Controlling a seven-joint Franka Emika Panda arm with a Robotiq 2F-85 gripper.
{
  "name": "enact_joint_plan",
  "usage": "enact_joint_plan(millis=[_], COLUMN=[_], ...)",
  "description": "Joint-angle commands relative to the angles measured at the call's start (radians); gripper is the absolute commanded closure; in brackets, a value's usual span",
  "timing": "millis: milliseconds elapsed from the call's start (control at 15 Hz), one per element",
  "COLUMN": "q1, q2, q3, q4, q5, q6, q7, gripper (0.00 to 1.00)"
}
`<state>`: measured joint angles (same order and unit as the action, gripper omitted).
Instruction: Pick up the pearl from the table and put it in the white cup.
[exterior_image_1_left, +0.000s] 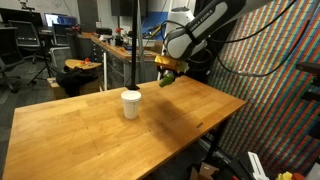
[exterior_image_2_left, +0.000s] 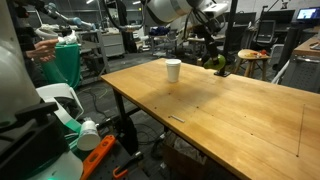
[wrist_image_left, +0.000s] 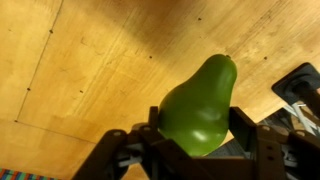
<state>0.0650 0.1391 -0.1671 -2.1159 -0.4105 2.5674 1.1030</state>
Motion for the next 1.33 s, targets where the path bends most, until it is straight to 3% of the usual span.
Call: enact_joint_plan(millis=[0, 533, 733, 1267], q1=[-0.003, 0.016, 0.015, 0.019], q2=[-0.142, -0.235, -0.233, -0.150], q3=[0.059, 0.221, 0.258, 0.274], q4=[-0.095, -0.155, -0.154, -0.147], q5=[-0.031, 0.035, 0.008, 0.002], q6=[0.028, 0.039, 0.060, 0.225], q7=[-0.116, -0.425, -0.460, -0.517], gripper=[0.54, 0.54, 0.54, 0.54])
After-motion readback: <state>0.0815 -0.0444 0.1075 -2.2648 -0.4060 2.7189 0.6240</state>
